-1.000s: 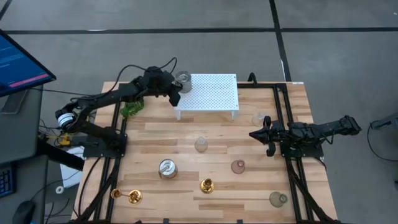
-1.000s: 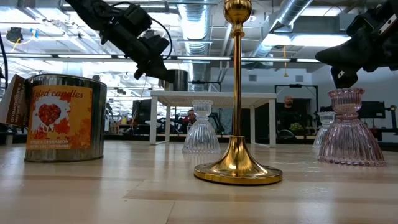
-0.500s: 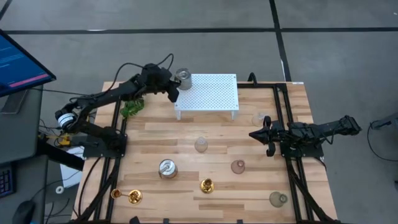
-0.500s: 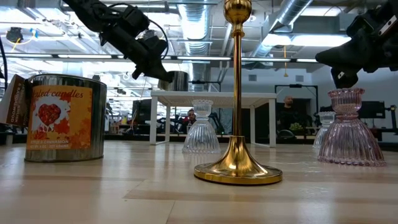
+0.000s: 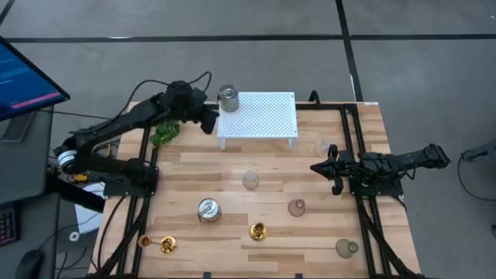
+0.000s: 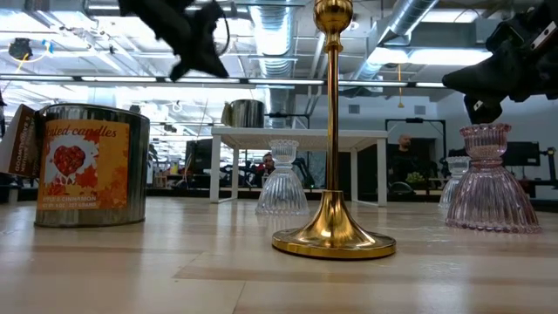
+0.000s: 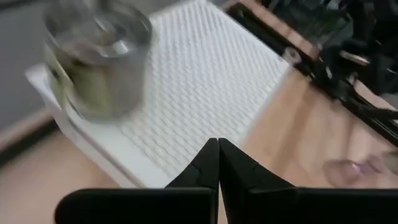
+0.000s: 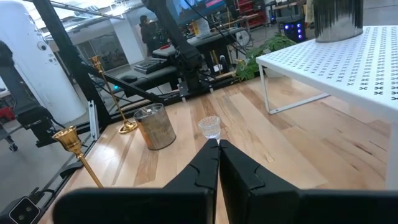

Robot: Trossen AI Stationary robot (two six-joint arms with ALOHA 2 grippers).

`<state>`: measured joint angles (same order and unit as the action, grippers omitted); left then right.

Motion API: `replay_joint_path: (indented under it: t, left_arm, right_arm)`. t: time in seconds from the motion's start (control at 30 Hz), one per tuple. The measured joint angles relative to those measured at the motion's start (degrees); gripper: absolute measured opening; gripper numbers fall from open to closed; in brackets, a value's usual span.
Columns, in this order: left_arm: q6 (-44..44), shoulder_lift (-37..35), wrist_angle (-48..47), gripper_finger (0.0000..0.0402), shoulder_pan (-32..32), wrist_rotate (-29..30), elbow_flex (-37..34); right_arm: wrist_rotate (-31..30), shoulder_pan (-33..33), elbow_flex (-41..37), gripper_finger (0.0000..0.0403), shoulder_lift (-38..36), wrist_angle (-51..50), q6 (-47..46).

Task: Pick & Place candle stick holders
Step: Put the silver scented candle on the shelf

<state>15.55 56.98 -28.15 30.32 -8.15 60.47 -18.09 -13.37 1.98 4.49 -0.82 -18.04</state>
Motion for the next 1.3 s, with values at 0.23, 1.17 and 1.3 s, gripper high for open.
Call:
replay_joint_path:
  t: [0.23, 1.17, 1.3]
  left_arm:
    - [16.8, 0.1, -22.9, 0.0001, -12.1, 8.6, 8.2]
    - [29.9, 14.8, -46.4, 0.0176, -33.8, 5.2, 16.6]
    - [34.1, 15.6, -46.4, 0.0203, -37.3, 7.8, 16.6]
  right_arm:
    - [0.1, 0.0, 0.0, 0.0005, 0.0, 0.0, 0.0]
    - [0.0, 0.0, 0.0, 0.0005, 0.0, 0.0, -5.5]
    - [0.0, 0.0, 0.0, 0.0005, 0.0, 0.0, -5.5]
